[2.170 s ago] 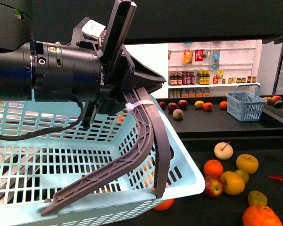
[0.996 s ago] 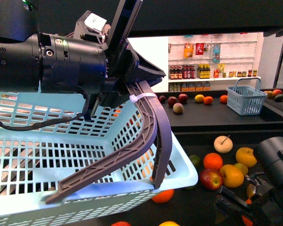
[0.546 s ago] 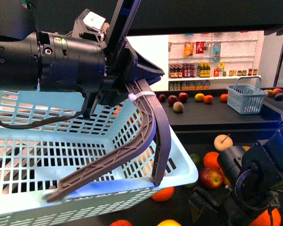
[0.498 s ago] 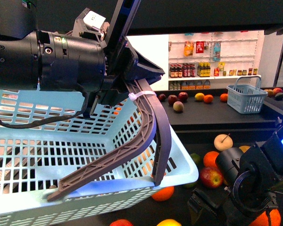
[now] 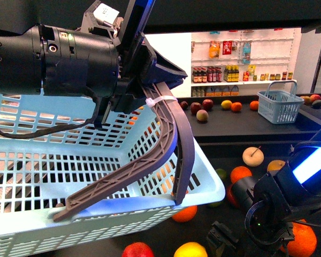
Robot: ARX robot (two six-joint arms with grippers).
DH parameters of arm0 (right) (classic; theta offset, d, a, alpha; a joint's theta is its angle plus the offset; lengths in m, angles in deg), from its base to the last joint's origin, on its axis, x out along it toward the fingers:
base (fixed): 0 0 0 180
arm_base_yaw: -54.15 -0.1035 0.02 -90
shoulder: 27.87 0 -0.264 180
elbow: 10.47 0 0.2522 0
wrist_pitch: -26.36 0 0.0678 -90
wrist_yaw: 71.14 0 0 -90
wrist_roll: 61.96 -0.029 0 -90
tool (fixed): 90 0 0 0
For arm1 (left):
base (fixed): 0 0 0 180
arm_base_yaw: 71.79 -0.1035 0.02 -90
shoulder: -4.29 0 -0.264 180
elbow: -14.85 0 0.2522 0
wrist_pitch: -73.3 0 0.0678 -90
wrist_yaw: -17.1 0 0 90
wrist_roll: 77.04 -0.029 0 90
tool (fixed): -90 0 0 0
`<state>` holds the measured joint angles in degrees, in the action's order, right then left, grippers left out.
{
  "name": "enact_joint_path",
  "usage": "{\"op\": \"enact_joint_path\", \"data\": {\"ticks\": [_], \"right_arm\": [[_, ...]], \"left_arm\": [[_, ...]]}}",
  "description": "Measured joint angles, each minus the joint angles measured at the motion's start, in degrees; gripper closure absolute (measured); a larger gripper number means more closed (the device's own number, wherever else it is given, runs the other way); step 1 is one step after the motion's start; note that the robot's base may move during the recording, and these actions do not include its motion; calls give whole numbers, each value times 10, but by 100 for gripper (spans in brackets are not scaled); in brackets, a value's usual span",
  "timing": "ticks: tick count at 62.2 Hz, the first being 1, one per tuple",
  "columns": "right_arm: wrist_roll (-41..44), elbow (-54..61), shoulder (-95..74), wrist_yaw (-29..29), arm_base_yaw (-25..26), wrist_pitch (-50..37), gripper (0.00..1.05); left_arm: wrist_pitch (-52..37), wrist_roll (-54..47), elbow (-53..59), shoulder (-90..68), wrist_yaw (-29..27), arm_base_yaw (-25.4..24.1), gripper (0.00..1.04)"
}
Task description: Pick lemon from shelf
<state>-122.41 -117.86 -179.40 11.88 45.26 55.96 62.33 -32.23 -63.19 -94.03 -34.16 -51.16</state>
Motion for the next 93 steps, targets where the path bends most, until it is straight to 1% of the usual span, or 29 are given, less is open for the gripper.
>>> {"op": "enact_joint_path", "data": {"ticks": [26, 40, 65, 66, 76, 88, 93], "right_arm": [[9, -57, -42, 42, 5, 20, 7], [20, -76, -54, 49, 6, 26, 7], [31, -77, -70, 47, 2, 25, 7], [58, -57, -62, 60, 5, -2, 57], [83, -18, -32, 73, 18, -38, 59], [128, 50, 54, 66, 52, -100, 59], [156, 86, 107, 53, 71, -127, 59]], "left_arm": [[0, 0, 0, 0, 0, 0, 98], [0, 0, 0, 0, 0, 0, 98], [0, 0, 0, 0, 0, 0, 98], [0, 0, 0, 0, 0, 0, 98], [0, 0, 0, 0, 0, 0, 98], [0, 0, 0, 0, 0, 0, 98], [0, 0, 0, 0, 0, 0, 98]]}}
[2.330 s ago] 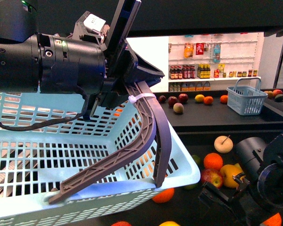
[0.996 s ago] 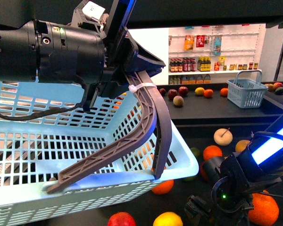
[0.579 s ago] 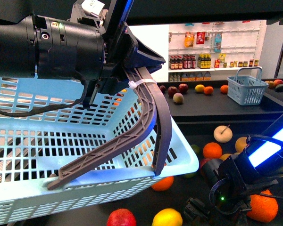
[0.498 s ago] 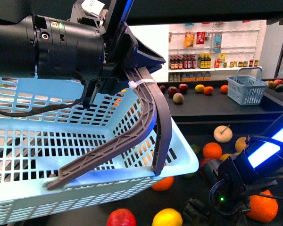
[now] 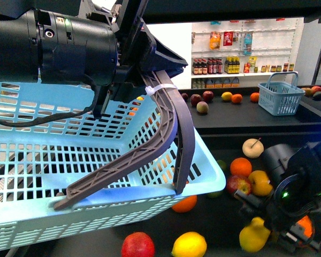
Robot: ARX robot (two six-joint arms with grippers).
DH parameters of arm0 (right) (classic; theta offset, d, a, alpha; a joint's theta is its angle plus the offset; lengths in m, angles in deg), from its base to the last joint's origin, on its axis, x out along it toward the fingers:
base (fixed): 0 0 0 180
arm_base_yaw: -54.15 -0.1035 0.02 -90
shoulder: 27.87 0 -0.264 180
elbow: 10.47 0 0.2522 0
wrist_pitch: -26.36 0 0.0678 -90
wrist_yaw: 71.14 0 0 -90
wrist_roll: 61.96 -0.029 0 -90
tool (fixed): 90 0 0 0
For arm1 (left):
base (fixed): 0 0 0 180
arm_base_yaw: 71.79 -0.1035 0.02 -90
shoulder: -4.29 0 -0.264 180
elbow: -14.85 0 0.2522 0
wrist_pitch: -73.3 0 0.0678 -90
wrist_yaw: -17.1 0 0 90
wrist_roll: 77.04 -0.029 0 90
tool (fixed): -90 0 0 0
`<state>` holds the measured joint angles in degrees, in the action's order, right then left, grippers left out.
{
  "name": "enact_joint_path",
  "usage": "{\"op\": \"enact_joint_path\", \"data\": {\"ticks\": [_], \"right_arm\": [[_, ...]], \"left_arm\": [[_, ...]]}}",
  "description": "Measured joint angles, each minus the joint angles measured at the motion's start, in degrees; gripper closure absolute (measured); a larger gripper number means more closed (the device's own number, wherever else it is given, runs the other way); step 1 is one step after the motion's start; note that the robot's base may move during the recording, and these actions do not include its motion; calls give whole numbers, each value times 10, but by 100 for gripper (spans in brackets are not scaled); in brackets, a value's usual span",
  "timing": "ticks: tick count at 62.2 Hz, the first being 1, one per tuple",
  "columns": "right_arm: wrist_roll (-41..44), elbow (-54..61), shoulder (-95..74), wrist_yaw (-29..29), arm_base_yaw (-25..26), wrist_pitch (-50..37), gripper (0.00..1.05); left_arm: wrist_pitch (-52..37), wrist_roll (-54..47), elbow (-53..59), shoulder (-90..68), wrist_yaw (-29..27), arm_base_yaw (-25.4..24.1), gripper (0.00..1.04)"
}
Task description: Pick lemon from shelf
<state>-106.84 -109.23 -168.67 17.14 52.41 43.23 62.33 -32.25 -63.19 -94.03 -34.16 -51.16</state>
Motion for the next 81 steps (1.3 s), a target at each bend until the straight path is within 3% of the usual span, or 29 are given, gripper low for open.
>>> {"op": "enact_joint_path", "data": {"ticks": [15, 26, 56, 81], "right_arm": [[41, 115, 175, -82, 50, -66, 59], [37, 157, 301, -137, 48, -82, 59], [20, 174, 387, -126, -82, -86, 60], [29, 205, 384, -116, -135, -96, 60]], "left_arm": [[0, 0, 0, 0, 0, 0, 98], [0, 0, 0, 0, 0, 0, 98], [0, 0, 0, 0, 0, 0, 98], [0, 0, 0, 0, 0, 0, 98]]}}
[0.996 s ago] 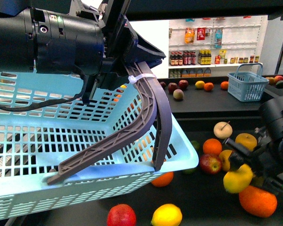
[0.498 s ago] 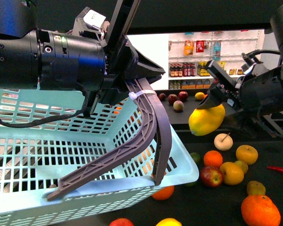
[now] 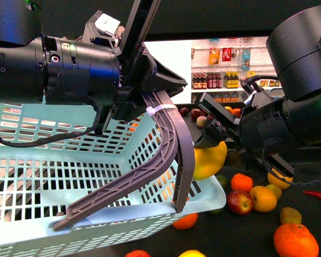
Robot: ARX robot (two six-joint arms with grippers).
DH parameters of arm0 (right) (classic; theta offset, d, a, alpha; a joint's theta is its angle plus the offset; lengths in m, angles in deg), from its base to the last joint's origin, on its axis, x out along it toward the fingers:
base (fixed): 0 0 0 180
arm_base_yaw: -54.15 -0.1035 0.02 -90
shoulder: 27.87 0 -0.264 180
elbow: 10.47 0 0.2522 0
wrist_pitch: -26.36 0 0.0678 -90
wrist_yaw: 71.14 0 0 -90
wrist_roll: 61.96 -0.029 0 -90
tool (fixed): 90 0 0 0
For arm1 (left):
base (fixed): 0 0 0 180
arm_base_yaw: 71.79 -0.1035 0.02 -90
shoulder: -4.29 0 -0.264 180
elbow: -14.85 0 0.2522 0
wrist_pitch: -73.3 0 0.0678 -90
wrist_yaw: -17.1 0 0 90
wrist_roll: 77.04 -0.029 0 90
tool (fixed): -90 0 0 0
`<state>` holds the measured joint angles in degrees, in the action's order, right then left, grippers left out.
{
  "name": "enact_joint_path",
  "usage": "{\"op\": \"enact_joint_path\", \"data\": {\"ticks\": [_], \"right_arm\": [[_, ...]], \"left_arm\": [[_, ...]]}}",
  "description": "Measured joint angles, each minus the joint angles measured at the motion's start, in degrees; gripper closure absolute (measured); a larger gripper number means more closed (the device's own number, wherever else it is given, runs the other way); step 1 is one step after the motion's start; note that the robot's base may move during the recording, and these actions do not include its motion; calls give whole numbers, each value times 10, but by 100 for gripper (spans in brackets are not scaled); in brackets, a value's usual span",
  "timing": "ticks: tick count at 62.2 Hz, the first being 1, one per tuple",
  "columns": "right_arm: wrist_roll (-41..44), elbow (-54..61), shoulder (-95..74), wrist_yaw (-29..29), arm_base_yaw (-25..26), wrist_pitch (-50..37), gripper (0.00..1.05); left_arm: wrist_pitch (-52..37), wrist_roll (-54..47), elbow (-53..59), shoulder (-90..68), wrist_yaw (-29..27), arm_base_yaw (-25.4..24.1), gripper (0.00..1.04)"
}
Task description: Pick lemon from shelf
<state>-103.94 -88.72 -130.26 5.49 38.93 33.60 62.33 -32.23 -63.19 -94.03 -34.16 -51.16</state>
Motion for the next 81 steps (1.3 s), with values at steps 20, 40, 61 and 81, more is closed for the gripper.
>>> {"op": "enact_joint_path", "data": {"ticks": [20, 40, 61, 81], "right_arm": [[6, 15, 0, -2, -17, -28, 23], [3, 22, -9, -9, 66, -92, 7], [145, 48, -175, -27, 193, -186, 7], [379, 66, -313, -91, 161, -260, 7]], "left_arm": [[0, 0, 0, 0, 0, 0, 98], [0, 0, 0, -1, -2, 0, 98], [0, 0, 0, -1, 0, 0, 98], [0, 0, 0, -1, 0, 0, 98]]}}
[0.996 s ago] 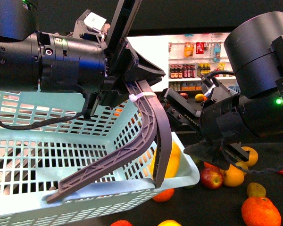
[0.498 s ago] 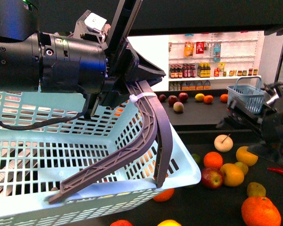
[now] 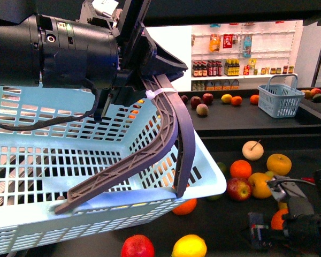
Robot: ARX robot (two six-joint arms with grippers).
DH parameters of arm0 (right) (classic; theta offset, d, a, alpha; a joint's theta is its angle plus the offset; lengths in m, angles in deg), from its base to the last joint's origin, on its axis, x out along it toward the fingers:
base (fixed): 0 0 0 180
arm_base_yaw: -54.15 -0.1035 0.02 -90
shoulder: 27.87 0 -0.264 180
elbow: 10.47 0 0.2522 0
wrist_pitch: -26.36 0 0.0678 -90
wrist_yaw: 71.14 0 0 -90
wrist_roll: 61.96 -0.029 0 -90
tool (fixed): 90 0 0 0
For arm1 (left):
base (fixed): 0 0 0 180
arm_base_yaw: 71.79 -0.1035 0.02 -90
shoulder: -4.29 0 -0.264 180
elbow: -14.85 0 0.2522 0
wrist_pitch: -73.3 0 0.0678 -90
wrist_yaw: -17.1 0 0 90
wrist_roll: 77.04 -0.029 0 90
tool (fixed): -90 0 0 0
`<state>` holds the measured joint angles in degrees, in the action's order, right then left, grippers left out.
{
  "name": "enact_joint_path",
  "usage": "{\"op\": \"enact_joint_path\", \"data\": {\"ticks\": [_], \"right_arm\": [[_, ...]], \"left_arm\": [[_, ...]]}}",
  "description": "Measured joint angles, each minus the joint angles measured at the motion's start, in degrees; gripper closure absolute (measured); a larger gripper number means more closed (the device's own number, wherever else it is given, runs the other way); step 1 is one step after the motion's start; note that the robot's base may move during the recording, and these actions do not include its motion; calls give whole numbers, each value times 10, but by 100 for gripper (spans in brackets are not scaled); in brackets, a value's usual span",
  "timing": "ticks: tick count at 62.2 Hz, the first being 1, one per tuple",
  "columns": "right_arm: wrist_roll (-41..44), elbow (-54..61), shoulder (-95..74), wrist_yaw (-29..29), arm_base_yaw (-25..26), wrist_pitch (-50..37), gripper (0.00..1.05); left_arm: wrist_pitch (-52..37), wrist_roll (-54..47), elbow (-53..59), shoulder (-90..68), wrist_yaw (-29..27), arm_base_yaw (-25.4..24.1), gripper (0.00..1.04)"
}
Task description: Pick lemon from shelf
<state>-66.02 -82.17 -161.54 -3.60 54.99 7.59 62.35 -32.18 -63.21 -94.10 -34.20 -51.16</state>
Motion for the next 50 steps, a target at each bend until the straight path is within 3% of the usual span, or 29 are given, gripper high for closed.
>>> {"op": "enact_joint_path", "data": {"ticks": [18, 41, 50], "right_arm": [[252, -24, -78, -52, -52, -64, 7], [375, -96, -147, -64, -96, -79, 7], [466, -113, -171, -88, -116, -57, 7]], "left_arm": [[0, 0, 0, 0, 0, 0, 98], [0, 0, 0, 0, 1, 0, 98], [0, 0, 0, 0, 0, 0, 98]]}}
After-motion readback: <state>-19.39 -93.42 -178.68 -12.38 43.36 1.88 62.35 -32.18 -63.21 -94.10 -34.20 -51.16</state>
